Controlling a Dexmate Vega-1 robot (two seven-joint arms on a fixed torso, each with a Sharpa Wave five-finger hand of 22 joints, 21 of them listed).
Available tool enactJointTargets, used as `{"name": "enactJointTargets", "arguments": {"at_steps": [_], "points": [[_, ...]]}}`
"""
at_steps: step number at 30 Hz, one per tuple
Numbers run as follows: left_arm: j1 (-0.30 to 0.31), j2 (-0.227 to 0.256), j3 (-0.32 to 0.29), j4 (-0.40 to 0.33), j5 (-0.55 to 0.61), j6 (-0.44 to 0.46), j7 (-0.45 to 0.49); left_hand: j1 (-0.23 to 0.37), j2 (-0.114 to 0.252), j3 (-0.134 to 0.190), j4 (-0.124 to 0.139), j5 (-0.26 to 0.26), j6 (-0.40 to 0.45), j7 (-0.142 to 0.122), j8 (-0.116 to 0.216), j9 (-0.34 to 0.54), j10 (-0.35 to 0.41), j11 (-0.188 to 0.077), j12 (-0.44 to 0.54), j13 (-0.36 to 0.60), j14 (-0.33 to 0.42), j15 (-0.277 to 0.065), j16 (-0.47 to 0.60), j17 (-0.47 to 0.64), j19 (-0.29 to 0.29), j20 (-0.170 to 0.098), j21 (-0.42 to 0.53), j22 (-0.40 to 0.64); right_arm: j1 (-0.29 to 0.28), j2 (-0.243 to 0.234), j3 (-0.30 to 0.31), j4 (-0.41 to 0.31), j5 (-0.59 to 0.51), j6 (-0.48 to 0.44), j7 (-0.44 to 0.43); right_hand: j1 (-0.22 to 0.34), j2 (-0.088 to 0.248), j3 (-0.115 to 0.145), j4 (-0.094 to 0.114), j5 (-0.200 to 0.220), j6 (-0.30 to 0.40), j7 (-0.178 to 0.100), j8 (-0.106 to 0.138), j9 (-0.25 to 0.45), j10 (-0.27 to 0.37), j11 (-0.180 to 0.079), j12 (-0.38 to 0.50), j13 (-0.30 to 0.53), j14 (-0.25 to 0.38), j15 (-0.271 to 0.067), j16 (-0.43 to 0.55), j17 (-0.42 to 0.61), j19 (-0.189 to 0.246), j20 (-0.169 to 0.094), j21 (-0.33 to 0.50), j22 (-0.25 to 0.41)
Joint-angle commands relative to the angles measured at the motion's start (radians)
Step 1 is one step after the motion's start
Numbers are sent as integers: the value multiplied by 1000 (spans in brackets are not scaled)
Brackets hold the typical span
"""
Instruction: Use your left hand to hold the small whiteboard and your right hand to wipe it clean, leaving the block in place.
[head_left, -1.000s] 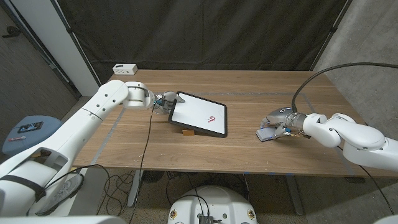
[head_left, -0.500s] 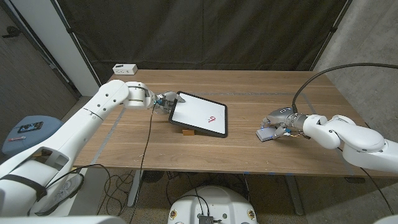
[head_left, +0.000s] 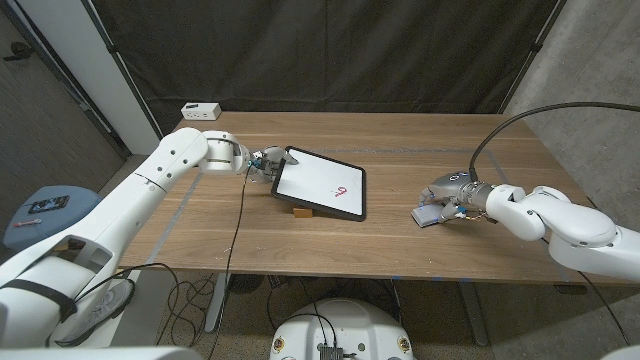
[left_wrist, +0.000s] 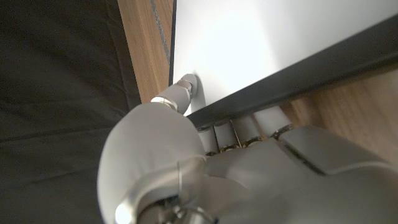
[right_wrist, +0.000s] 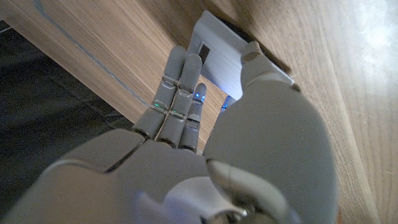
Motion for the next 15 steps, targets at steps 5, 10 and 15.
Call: {"name": "enactJointTargets", "arguments": {"at_steps": [5, 10, 15], "points": [[-4, -4, -3, 7, 8, 4, -9, -6, -4, -4, -2, 5, 3, -6, -1, 3, 0, -6, -2, 2, -1, 1, 0, 0, -7, -1, -7, 4, 1, 10, -5, 5, -6, -6, -3, 11, 5, -4, -1, 4, 26, 1, 24, 17, 44, -16, 34, 31, 29, -154, 14, 3, 3, -36, 33, -9], [-5, -6, -3, 9, 11, 6, -7, -7, -5, -4, -2, 5, 2, -7, -1, 3, 0, -7, -2, 2, -2, 0, 0, 0, -6, -2, -7, 4, 1, 11, -5, 9, -1, -5, -3, 11, 6, -2, 0, 4, 33, 1, 30, 22, 47, -23, 40, 41, 37, -154, 13, 11, 5, -40, 43, -13], [-5, -7, -4, 12, 14, 4, -13, -7, -4, -4, -2, 5, 3, -6, -1, 3, 0, -6, -1, 2, -2, -1, 0, 0, -6, -1, -7, 4, 4, 14, -6, 13, 7, -2, -4, 12, 7, 1, -1, 5, 42, 1, 38, 27, 51, -36, 45, 50, 43, -155, 8, 16, 7, -43, 55, -18]]}}
